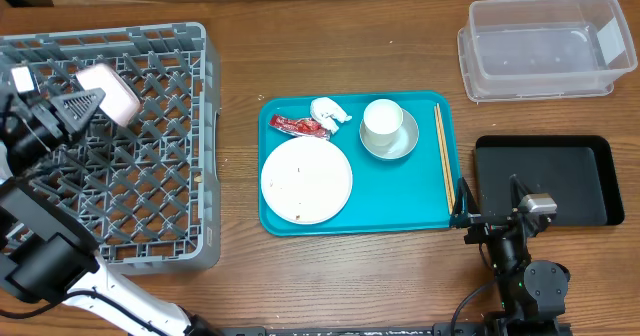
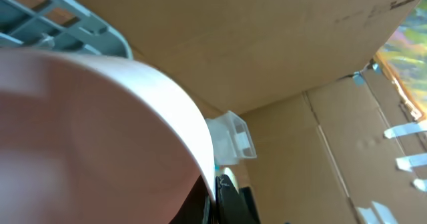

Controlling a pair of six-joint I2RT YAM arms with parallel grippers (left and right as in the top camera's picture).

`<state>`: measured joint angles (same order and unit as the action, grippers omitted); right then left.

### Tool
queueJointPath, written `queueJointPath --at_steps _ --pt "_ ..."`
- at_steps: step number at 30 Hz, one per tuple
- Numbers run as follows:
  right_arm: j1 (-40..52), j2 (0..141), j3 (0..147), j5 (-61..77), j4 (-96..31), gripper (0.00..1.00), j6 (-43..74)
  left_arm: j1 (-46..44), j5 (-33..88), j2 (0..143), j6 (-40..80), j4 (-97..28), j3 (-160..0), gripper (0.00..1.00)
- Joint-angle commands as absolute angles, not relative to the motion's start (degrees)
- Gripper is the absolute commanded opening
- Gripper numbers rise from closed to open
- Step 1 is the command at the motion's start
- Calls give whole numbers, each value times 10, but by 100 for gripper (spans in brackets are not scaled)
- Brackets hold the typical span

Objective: Sort waste into correct bins and load items into the dishwasher
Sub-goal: 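Lift the pink bowl and carry it left over the dish rack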

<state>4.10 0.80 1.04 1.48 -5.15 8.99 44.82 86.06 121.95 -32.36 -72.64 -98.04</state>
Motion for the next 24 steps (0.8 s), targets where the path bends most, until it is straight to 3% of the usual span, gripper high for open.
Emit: queueJointPath --at_steps 1,12,24 --pt "38 2 4 12 -48 100 92 457 906 1215 -349 -691 -949 4" --pt "38 2 4 12 -48 100 92 475 812 1215 -336 -670 -942 4" --pt "38 2 4 12 -48 100 92 498 799 1215 -326 -668 -942 4"
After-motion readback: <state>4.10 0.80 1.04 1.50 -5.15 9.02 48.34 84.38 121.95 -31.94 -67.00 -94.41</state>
